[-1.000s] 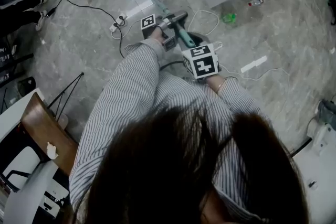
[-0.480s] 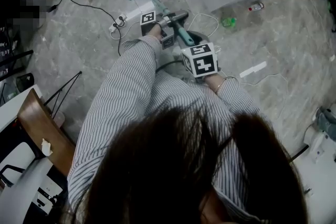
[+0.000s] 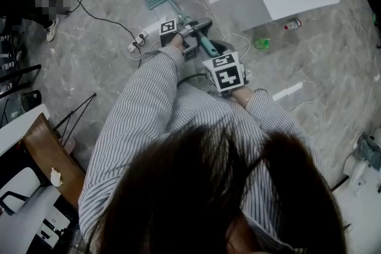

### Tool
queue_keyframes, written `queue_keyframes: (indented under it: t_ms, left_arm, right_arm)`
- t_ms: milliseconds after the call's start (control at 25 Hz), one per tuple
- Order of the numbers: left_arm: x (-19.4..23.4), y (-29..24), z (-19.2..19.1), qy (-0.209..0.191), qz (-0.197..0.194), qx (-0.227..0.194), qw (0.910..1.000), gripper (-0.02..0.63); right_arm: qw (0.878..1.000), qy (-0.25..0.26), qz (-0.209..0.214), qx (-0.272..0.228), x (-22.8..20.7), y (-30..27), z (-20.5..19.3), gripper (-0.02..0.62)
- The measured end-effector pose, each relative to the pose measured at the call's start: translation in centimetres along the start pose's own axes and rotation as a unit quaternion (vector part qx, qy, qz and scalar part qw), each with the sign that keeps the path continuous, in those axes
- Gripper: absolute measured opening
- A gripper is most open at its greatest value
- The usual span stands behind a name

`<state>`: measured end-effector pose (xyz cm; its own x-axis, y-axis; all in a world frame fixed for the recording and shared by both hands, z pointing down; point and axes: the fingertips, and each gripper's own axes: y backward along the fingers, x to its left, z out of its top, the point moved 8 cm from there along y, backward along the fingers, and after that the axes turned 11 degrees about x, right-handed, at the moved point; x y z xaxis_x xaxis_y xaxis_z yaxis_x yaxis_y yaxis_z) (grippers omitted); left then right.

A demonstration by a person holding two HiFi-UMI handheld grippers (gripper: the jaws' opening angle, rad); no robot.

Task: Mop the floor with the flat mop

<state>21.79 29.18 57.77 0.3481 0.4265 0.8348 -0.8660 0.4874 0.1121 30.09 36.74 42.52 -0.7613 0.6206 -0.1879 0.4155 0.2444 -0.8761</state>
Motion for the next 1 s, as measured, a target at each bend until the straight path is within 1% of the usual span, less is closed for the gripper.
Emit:
queue_keyframes:
  t_ms: [160,280,400,560,680,840,920,1000]
  left_arm:
    - [-2.3,-0.2,5.1,-0.005,0.012,0.005,0.9999,0.052]
    - [-4.7,0.2,9.9,-0.004,0.023,0.011,0.9997,0.051]
    - [-8.2,0.8,15.5,-0.003,0.034,0.017,0.9993,0.048]
    - [-13.6,2.1,22.6,0.003,0.036,0.026,0.999,0.044]
    - [-17.4,2.7,27.9,0.009,0.041,0.026,0.9988,0.043]
    - [-22.0,3.1,34.5,0.007,0.052,0.04,0.9978,0.046]
    - [-24.1,3.4,37.7,-0.003,0.057,0.044,0.9974,0.055]
    - [-25.7,3.4,40.7,-0.01,0.058,0.039,0.9975,0.057]
  right_arm:
    - [1.0,0.001,-0.008,-0.003,-1.3,-3.1,4.2,0.118]
    - [1.0,-0.007,-0.012,0.0,-2.0,-6.1,8.6,0.118]
    - [1.0,-0.018,-0.014,0.001,-2.3,-9.2,14.4,0.117]
    - [1.0,-0.012,-0.02,0.02,-2.0,-12.6,23.0,0.118]
    - [0.999,-0.028,-0.02,0.023,-2.4,-15.3,29.2,0.117]
    - [0.998,-0.056,-0.019,0.011,-3.2,-18.8,36.3,0.118]
    - [0.998,-0.061,-0.018,0.005,-3.5,-20.5,39.5,0.118]
    - [0.998,-0.059,-0.016,0.005,-4.3,-22.1,42.4,0.118]
